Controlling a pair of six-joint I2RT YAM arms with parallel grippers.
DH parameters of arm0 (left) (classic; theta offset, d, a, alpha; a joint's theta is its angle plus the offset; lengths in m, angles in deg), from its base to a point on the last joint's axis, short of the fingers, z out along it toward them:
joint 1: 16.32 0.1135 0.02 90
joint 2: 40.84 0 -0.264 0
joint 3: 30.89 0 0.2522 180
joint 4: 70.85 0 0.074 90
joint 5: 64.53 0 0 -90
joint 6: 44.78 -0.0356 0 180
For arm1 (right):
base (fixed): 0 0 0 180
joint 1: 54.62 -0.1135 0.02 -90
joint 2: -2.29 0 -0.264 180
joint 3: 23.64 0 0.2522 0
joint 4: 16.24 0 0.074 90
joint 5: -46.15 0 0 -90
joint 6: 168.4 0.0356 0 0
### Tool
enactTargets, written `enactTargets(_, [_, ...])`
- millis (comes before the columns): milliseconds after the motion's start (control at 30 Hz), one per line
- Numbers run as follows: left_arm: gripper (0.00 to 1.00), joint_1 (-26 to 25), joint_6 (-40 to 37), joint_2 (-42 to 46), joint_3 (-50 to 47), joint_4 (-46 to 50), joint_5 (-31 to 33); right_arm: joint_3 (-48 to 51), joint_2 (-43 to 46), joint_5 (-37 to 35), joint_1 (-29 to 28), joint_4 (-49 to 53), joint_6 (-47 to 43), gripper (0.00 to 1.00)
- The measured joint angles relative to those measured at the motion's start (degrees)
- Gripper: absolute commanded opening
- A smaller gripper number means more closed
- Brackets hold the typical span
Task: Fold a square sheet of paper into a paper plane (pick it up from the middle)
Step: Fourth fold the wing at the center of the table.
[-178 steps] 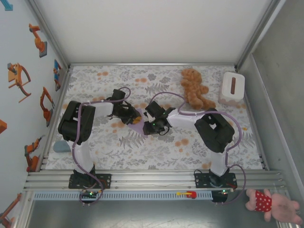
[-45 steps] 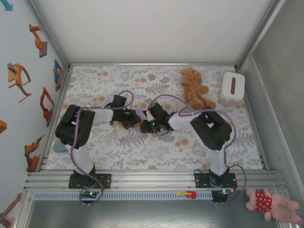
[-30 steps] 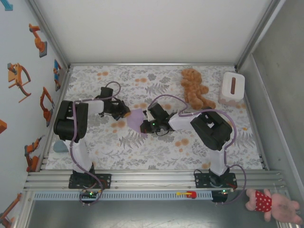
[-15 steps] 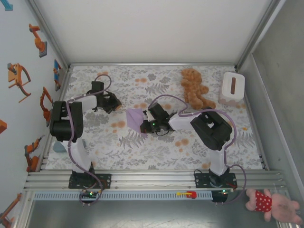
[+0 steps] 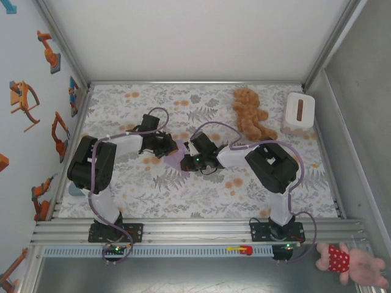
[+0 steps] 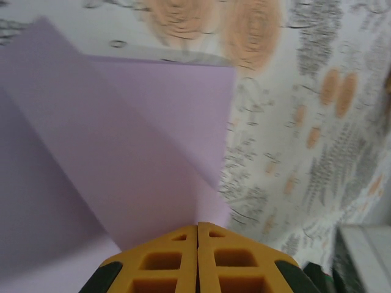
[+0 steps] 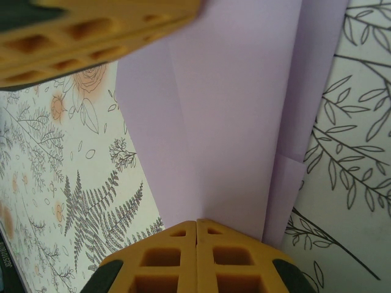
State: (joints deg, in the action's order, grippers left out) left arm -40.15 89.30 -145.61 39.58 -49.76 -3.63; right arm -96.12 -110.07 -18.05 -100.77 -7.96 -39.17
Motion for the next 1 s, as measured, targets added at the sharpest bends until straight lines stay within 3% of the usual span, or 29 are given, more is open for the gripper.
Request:
enactTargets(233, [0.06,1.81,-0.04,-2.91,1.9,1.09,2.38,0.44,0.44,0.42,0.0,-0.57,0.09,0.01])
enactTargets(567, [0.06,2.99,0.02,-4.5,2.97,1.51,0.28,0.28,2.54,1.14,-0.07,3.37,0.87,0.08])
enactTargets(1000, [0.06,2.86,0.22,-6.97,8.31,8.57,1.07,-12.44,-3.41,-1.44,-0.04,9.42,-0.5,0.02])
